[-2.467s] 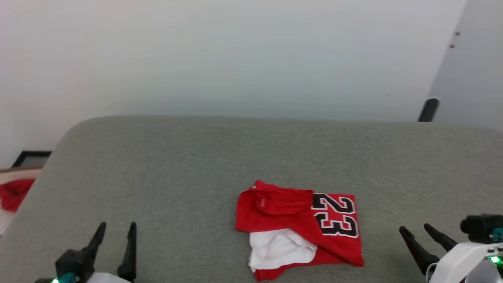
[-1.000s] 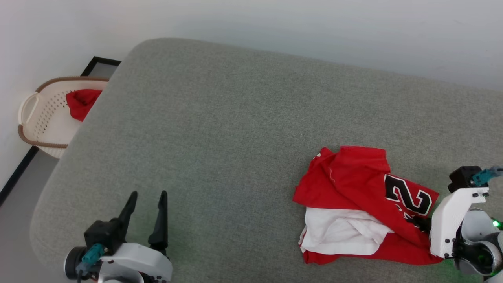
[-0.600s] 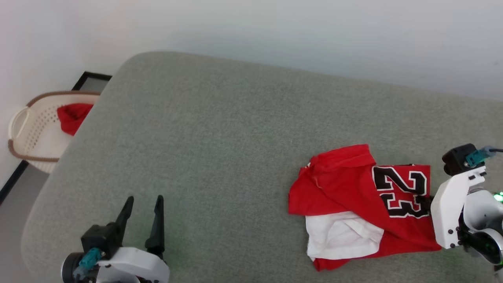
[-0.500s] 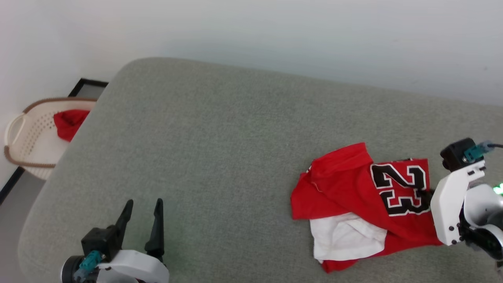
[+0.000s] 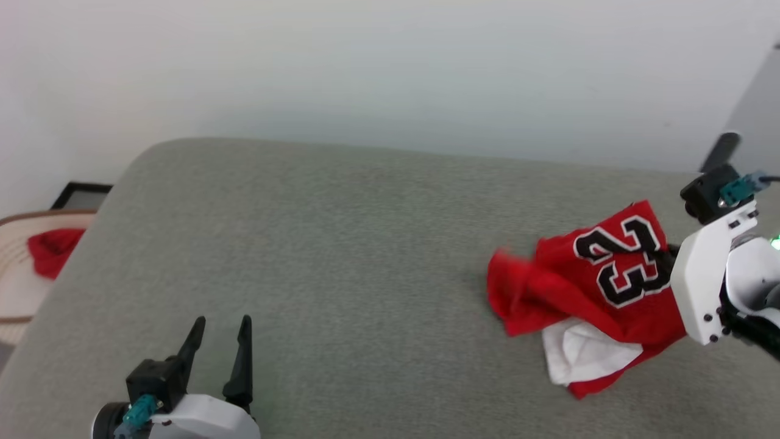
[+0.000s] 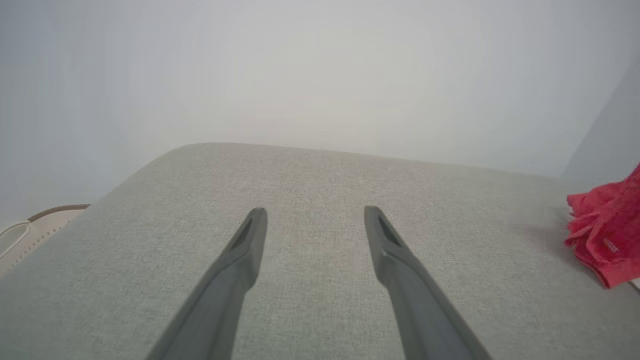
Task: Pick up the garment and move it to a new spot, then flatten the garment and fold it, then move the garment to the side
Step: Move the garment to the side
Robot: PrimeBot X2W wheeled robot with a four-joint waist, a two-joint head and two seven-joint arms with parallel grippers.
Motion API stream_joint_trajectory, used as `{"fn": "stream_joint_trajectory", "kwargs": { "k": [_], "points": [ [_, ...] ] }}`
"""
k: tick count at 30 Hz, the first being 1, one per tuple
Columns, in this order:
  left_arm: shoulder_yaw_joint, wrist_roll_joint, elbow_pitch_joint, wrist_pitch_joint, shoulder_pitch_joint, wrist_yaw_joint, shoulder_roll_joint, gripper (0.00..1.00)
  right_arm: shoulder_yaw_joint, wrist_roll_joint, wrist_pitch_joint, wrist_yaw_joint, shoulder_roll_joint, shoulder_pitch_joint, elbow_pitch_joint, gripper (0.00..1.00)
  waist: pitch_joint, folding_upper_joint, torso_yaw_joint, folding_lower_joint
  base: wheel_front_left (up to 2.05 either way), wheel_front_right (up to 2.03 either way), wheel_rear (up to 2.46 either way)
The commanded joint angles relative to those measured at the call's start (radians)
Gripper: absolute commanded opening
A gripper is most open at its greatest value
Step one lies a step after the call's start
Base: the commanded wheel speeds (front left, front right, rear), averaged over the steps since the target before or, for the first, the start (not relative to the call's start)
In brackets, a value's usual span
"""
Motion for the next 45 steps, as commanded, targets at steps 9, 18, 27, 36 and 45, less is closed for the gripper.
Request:
{"fn": "stream_joint_trajectory", "kwargs": {
  "k": [9,18,27,36,45],
  "points": [
    [-0.009,0.010,-0.014,-0.004,-0.051,-0.004,0.012,1.00,0.023,0.042,-0.073,-0.001,-0.058,-0.087,0.053,0.00,0.045,-0.0001,-0.123,0.0000,0.00,0.00,0.00],
    [-0.014,0.030,-0.044,-0.003,-0.127,-0.004,0.025,1.00,0.066,0.062,-0.190,-0.001,-0.129,-0.198,0.172,0.00,0.156,-0.0001,-0.207,0.0000,0.00,0.00,0.00],
    [-0.017,0.054,-0.070,-0.003,-0.189,-0.004,0.039,1.00,0.122,0.097,-0.300,-0.001,-0.198,-0.292,0.287,0.00,0.252,-0.0001,-0.259,0.0000,0.00,0.00,0.00],
    [-0.025,0.068,-0.093,-0.004,-0.237,-0.004,0.062,1.00,0.177,0.118,-0.410,-0.001,-0.260,-0.374,0.401,0.00,0.342,-0.0001,-0.296,0.0000,0.00,0.00,0.00],
    [-0.049,0.077,-0.109,-0.003,-0.275,-0.004,0.078,1.00,0.242,0.106,-0.513,-0.001,-0.308,-0.448,0.513,0.00,0.415,-0.0001,-0.313,0.0000,0.00,0.00,0.00]
  ]
}}
